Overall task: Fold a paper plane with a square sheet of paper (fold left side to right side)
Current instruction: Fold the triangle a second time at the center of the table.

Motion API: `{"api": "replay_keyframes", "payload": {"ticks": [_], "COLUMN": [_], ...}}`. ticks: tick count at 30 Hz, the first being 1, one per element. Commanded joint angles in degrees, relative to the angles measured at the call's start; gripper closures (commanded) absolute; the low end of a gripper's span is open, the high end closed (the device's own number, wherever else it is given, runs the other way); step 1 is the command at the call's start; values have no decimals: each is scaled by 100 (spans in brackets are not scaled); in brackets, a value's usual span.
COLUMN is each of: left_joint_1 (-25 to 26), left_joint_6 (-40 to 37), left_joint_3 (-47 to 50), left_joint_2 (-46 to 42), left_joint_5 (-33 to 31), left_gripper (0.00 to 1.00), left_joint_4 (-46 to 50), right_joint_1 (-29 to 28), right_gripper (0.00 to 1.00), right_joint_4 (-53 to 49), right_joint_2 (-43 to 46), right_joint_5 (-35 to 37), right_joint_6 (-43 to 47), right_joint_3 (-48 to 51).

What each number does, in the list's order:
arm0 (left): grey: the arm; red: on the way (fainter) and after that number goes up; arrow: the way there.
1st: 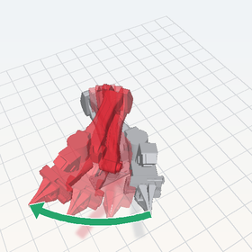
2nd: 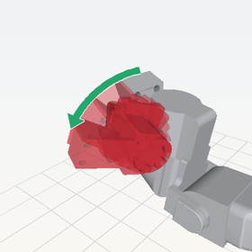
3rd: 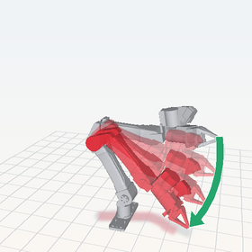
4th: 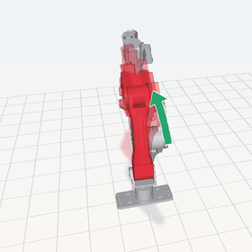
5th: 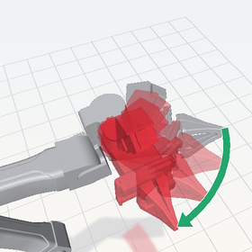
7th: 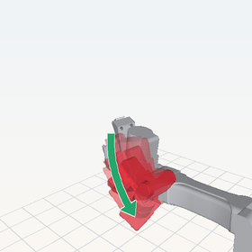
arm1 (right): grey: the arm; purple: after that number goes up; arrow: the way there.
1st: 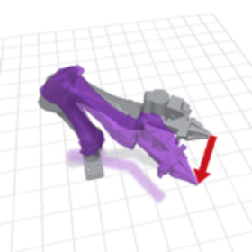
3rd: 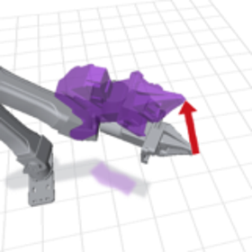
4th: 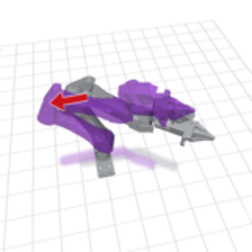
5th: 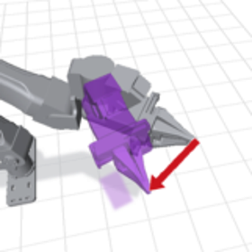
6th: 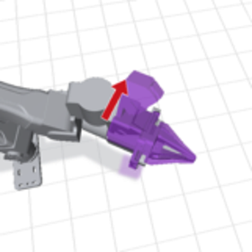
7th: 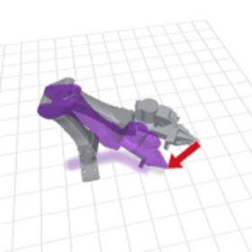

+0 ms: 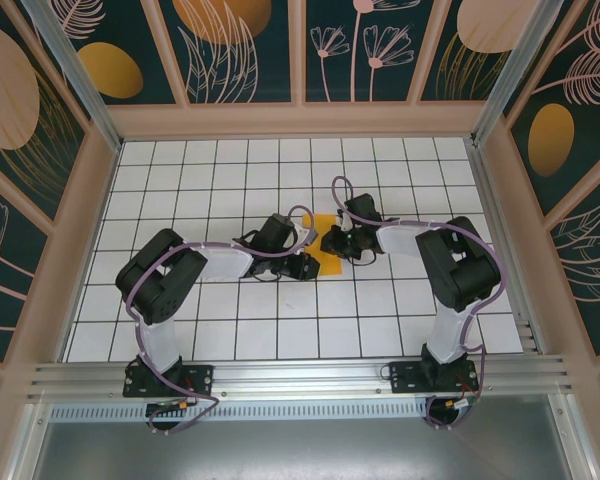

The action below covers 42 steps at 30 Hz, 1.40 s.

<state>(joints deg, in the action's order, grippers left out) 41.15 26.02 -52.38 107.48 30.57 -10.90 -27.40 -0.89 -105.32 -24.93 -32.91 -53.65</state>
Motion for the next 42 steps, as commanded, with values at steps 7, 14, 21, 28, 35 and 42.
{"api": "replay_keyframes", "payload": {"ticks": [7, 14, 21, 28, 35, 42], "left_joint_1": [-44, -40, -48, -80, -85, -82], "left_joint_6": [25, 78, 254, 143, 96, 87], "left_joint_3": [244, 389, 519, 19, -124, 102], "left_joint_2": [83, 94, -562, -375, 119, 271], "left_joint_5": [-184, -183, 101, -89, -177, -296], "left_gripper": [81, 82, 83, 82, 82, 84], "left_joint_4": [-19, -71, -285, 11, 44, 112], "right_joint_1": [-82, -82, -90, -108, -117, -117], "right_gripper": [81, 81, 82, 82, 82, 82], "right_joint_4": [-343, -412, -460, -449, -478, -446], "right_joint_2": [-226, -209, -166, -167, -159, -62], "right_joint_5": [189, 216, 225, 205, 216, 155], "right_joint_6": [162, 197, 223, 214, 213, 214], "right_joint_3": [-110, -111, -108, -122, -136, -200]}}
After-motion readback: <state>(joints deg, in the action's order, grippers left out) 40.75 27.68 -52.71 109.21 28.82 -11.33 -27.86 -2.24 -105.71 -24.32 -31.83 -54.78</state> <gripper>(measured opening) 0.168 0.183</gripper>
